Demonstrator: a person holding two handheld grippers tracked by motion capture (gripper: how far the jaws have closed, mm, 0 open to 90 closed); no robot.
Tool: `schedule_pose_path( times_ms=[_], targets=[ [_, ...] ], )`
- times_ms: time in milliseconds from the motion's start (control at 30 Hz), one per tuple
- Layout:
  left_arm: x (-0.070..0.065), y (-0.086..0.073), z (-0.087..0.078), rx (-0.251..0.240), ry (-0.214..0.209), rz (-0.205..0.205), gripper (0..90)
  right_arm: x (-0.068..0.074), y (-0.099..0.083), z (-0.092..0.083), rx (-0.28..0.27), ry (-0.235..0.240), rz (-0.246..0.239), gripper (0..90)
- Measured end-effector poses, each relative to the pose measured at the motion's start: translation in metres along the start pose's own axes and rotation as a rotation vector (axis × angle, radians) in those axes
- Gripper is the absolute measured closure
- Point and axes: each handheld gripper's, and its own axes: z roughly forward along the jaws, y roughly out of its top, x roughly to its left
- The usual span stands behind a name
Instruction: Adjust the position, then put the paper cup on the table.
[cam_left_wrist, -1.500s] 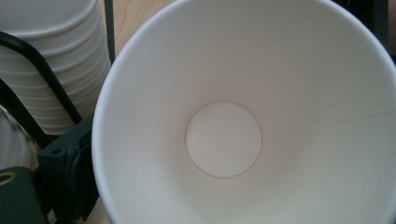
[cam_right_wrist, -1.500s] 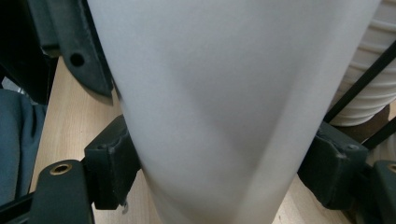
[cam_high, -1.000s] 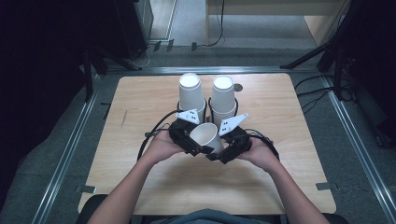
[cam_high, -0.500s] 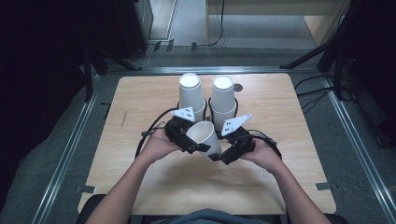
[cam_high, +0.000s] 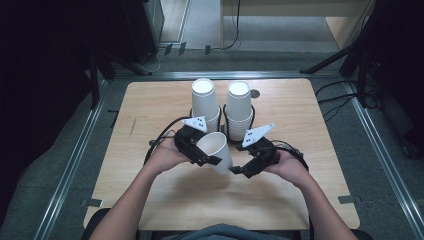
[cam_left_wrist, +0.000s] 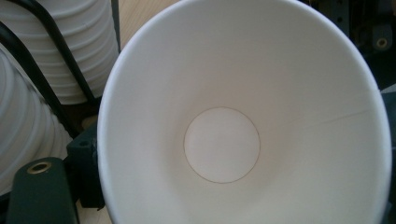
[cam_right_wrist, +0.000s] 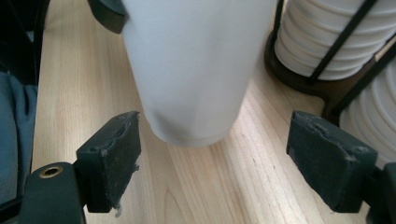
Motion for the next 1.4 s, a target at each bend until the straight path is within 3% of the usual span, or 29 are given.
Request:
schedule_pose_path(
  times_ms=[200, 333, 600, 967, 1400],
  targets=[
    [0.000, -0.002, 0.000, 0.025, 0.006, 0.005, 12.2, -0.001, -0.003, -0.006, -0.009, -0.012, 0.030, 18.3],
    [0.000, -0.004, 0.000, 0.039, 0.015, 0.017, 12.2, -0.005, -0.006, -0.009, 0.003, -0.053, 0.031, 18.4],
    [0.004, -0.011, -0.005, 0.066, 0.035, 0.011, 12.1, -0.014, -0.010, -0.016, -0.008, -0.069, 0.059, 18.4],
    [0.008, -0.020, -0.018, 0.054, 0.069, -0.018, 11.9, -0.016, -0.013, -0.018, -0.013, -0.075, 0.066, 18.5],
    [0.015, -0.036, -0.036, 0.048, 0.110, -0.057, 11.8, -0.025, -0.014, -0.020, -0.021, -0.083, 0.040, 19.5]
  ],
)
